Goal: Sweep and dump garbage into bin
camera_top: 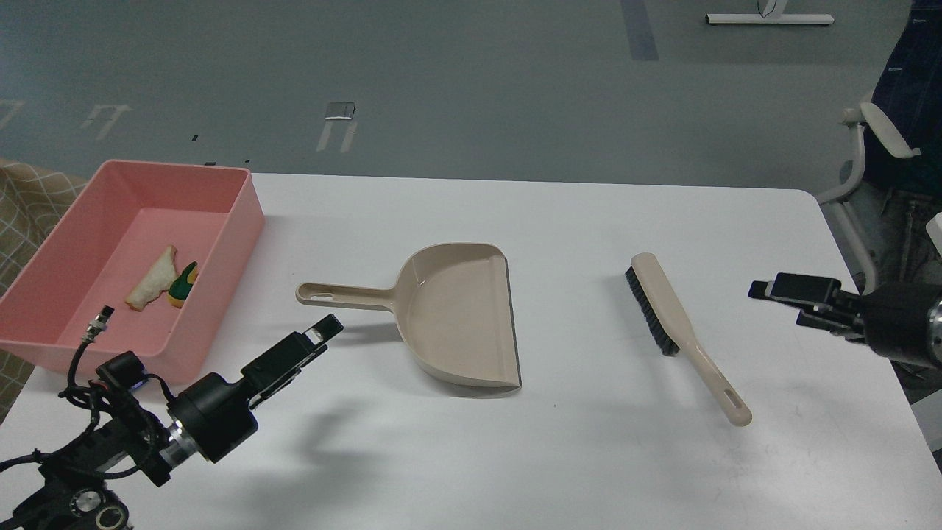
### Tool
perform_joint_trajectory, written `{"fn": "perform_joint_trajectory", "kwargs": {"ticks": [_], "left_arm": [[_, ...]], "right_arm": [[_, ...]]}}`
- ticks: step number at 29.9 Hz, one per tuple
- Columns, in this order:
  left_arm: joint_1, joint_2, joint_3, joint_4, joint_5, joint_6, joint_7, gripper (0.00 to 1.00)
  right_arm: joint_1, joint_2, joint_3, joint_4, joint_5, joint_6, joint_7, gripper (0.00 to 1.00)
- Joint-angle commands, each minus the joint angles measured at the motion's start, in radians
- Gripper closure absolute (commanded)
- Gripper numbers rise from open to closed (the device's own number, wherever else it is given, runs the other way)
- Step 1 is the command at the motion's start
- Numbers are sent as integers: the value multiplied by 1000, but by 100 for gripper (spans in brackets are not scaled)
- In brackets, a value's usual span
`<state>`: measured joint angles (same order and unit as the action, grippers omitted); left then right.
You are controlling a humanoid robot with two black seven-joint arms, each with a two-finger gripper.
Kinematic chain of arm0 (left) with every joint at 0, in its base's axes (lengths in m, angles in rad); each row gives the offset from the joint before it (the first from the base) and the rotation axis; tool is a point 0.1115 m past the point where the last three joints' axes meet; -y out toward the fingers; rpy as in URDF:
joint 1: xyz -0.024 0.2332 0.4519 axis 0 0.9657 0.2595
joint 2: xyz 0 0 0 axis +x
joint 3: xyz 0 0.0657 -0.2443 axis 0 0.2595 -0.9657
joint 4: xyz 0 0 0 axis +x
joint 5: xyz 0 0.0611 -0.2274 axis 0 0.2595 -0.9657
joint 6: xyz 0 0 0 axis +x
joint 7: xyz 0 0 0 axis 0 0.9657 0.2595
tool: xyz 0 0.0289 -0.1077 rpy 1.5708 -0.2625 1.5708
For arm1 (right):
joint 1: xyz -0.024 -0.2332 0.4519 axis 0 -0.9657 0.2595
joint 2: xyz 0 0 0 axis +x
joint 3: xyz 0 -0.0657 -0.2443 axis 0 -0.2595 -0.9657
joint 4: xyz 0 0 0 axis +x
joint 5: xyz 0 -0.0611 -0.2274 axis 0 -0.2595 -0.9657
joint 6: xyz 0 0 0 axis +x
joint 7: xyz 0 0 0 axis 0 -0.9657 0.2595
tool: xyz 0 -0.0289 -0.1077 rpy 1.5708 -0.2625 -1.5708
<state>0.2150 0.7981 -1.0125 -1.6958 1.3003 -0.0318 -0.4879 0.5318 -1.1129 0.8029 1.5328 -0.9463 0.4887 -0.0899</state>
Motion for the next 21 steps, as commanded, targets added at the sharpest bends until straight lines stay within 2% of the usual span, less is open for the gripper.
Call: {"fn": "perform_joint_trajectory", "kwargs": {"ticks": [1, 3, 4, 5, 6, 9, 11, 13, 15, 17, 21], "left_arm": [[-17, 24, -136, -13, -97, -65, -1, 2], [-90, 23, -278, 1, -287, -208, -1, 2], [-107, 23, -309, 10, -335, -246, 3, 2], [-141, 18, -364, 37, -420, -305, 49, 2], [-164, 16, -385, 54, -458, -327, 75, 2], [-311, -6, -413, 137, -573, -369, 181, 2], [-397, -51, -408, 210, -593, -376, 202, 2], [-451, -91, -406, 263, -593, -382, 207, 2], [-537, -163, -390, 364, -595, -402, 229, 2], [-658, -255, -347, 506, -595, -437, 261, 2], [-753, -345, -324, 662, -596, -457, 264, 2]], "right_arm": [[-3, 28, 140, -45, 26, 0, 1, 4], [2, 111, 229, -136, 27, 0, -1, 4], [10, 128, 248, -166, 26, 0, -1, 4], [20, 155, 280, -222, 26, 0, -1, 4], [25, 166, 297, -249, 26, 0, -1, 4], [95, 262, 352, -389, 26, 0, -1, 4], [160, 359, 361, -475, 26, 0, -1, 5], [200, 409, 364, -531, 26, 0, 1, 5], [249, 467, 380, -602, 27, 0, 7, 5], [286, 568, 404, -690, 26, 0, 38, 5], [318, 685, 436, -750, 27, 0, 82, 5]]}}
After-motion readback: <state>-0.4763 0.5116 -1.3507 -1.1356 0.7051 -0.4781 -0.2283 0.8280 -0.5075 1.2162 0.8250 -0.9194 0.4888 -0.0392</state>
